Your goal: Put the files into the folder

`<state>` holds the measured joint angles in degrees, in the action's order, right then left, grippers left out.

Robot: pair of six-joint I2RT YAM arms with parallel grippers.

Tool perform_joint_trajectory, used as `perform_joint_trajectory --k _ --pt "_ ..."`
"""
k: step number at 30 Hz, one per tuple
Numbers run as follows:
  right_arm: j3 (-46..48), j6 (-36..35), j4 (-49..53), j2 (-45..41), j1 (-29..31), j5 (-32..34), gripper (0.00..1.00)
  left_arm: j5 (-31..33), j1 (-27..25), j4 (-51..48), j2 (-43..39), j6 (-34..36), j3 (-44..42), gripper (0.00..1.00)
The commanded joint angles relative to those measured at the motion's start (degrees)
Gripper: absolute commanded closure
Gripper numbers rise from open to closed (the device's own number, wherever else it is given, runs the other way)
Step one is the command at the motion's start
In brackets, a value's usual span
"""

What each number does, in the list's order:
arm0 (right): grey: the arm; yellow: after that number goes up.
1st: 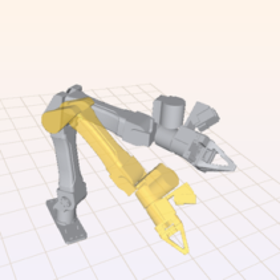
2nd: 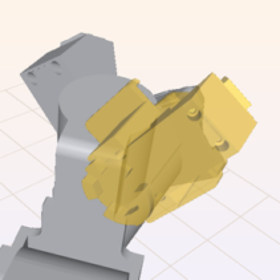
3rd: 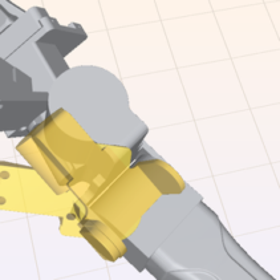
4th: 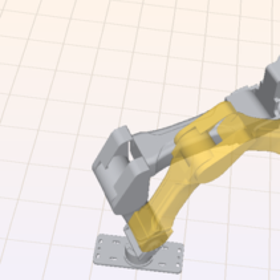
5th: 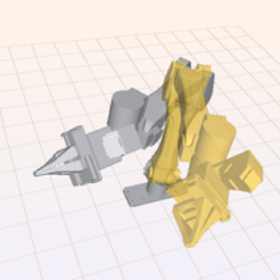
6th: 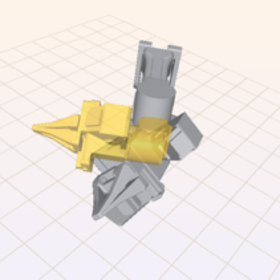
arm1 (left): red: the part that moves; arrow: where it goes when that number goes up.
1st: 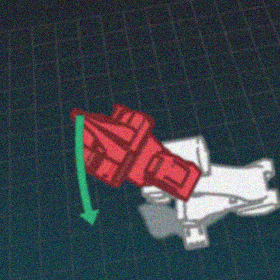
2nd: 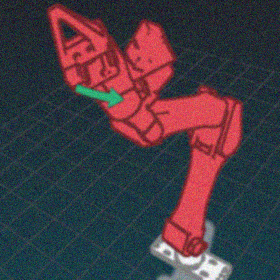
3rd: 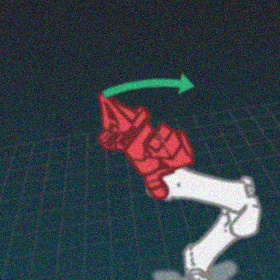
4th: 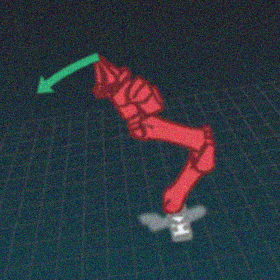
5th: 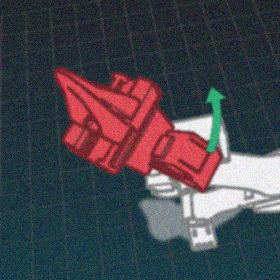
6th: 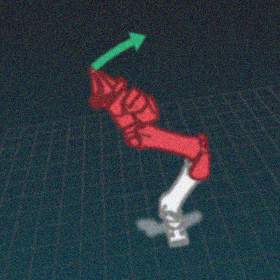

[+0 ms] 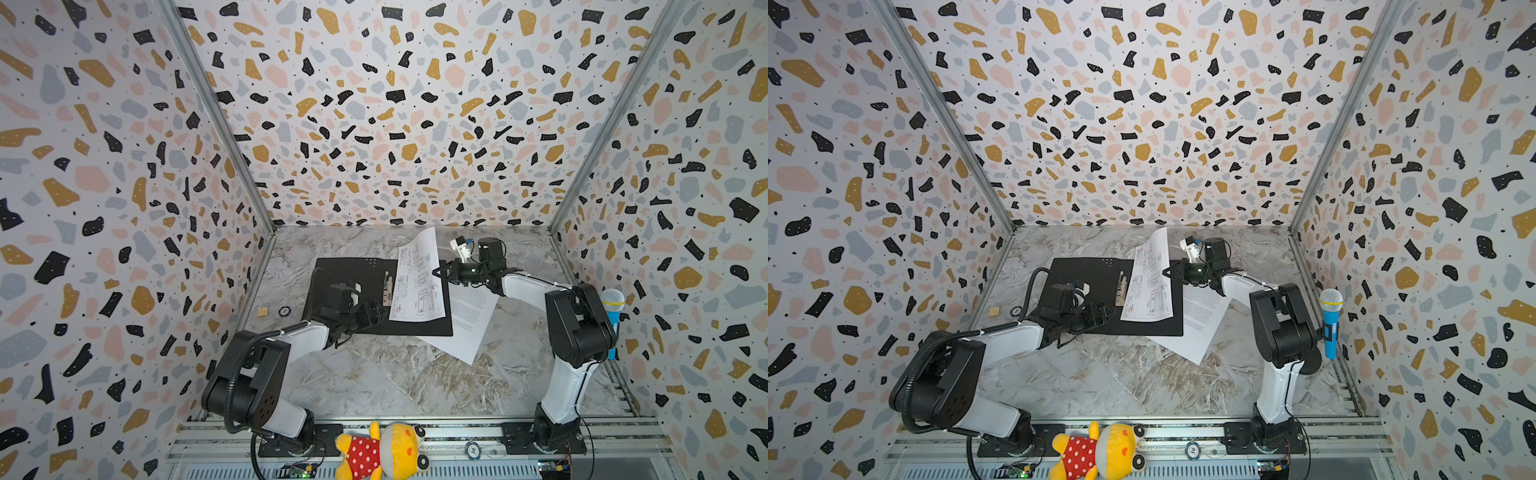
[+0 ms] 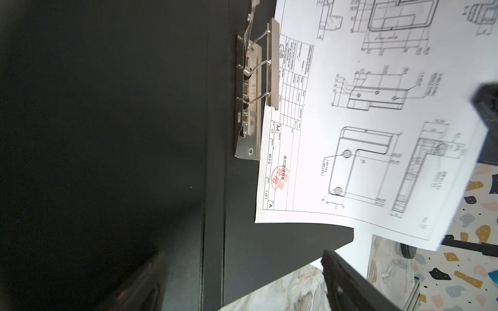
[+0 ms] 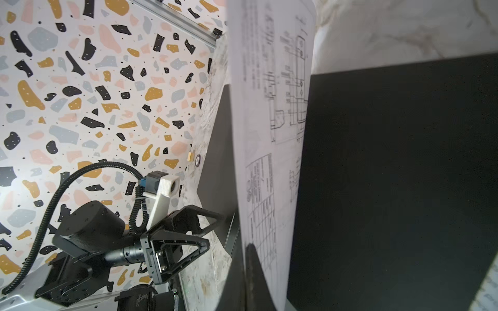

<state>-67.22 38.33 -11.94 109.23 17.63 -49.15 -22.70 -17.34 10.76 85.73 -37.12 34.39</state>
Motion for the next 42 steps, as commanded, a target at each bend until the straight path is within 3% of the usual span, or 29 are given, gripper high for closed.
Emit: perform_joint_trajectory --k 1,10,15,25,42 --pt "1.43 1.35 -1.54 0.86 0.04 -0.57 1.00 -0.60 0.29 1.89 -0.48 -0.23 -0.75 0.10" --pt "3.47 6.94 -2.76 0.47 -1.79 3.04 1.00 -2.34 -0.01 6.09 -0.12 -2.82 -2.91 0.11" --pt "6.60 13.67 -8.77 0.24 -3.12 1.11 1.00 -3.37 -1.14 8.49 0.65 -4.79 -3.55 0.11" --pt "8.96 14.01 -9.28 -1.44 -4.24 1.49 1.00 -4.47 -7.25 13.84 4.91 -9.46 -0.07 0.11" --pt "15.04 19.64 -15.83 -3.55 -6.99 0.62 1.00 -4.99 -8.67 16.65 8.28 -12.45 1.29 0.11"
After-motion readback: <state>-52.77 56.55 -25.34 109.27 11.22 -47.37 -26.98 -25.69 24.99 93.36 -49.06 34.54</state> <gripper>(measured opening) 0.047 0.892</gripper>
